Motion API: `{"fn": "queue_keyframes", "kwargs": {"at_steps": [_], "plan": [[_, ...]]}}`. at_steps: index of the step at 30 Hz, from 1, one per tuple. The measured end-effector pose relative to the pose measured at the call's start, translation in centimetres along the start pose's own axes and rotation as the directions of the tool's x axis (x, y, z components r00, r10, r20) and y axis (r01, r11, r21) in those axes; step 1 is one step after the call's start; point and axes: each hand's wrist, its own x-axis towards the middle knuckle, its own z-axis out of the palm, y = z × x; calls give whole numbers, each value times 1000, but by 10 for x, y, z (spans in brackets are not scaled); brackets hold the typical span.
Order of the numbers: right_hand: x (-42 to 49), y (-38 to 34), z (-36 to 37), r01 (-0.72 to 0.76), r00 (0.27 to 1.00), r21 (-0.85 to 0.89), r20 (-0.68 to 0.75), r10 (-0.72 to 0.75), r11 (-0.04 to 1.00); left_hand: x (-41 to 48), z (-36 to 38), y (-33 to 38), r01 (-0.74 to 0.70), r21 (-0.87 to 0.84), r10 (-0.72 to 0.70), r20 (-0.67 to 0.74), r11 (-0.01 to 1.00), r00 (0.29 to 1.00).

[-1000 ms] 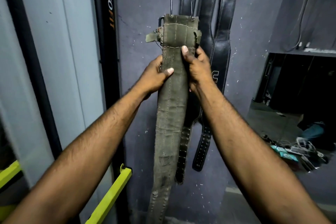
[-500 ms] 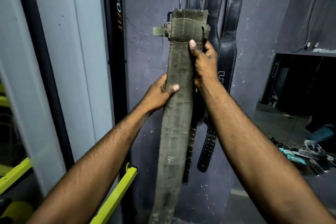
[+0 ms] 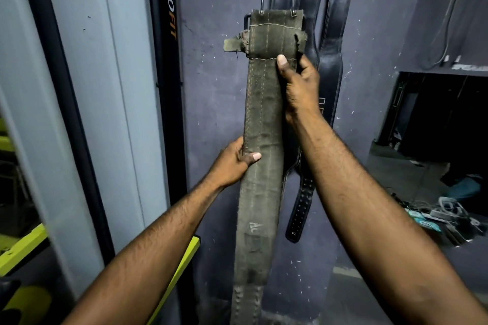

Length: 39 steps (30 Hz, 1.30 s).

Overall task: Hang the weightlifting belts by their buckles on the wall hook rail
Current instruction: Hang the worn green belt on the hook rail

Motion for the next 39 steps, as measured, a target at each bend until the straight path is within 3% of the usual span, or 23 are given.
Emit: {"fn": "queue_keyframes", "kwargs": {"at_steps": [2,6,10,16,21,26,30,35,39], "plan": [[0,0,0,5,1000,-5,0,-5,1000,-5,4,-12,69,-33,-66,87,997,994],[-2,4,-5,-17,1000,11,-5,17,1000,-10,9,-25,44,36,-46,50,998,998],[-2,8,-11,-33,999,22,-21,33,999,-20,13,-46,175,52,-181,164,983,970],[-6,15,-14,-61,997,27,-39,62,998,-29,17,-67,215,79,-227,210,973,951],[-5,11,-14,-73,997,33,-12,73,997,-33,23,-76,232,108,-247,158,967,956],[0,7,-15,-95,995,112,-18,98,989,-49,25,-105,310,132,-334,244,941,910],[-2,1,-20,-111,994,170,43,105,979,-51,35,-101,343,-87,-327,157,935,932],[-14,9,-27,-139,989,133,66,131,981,-13,40,-34,181,-398,-217,-46,899,975],[-25,19,-34,-179,982,66,69,175,982,25,27,32,44,-628,-192,-169,777,967]]}}
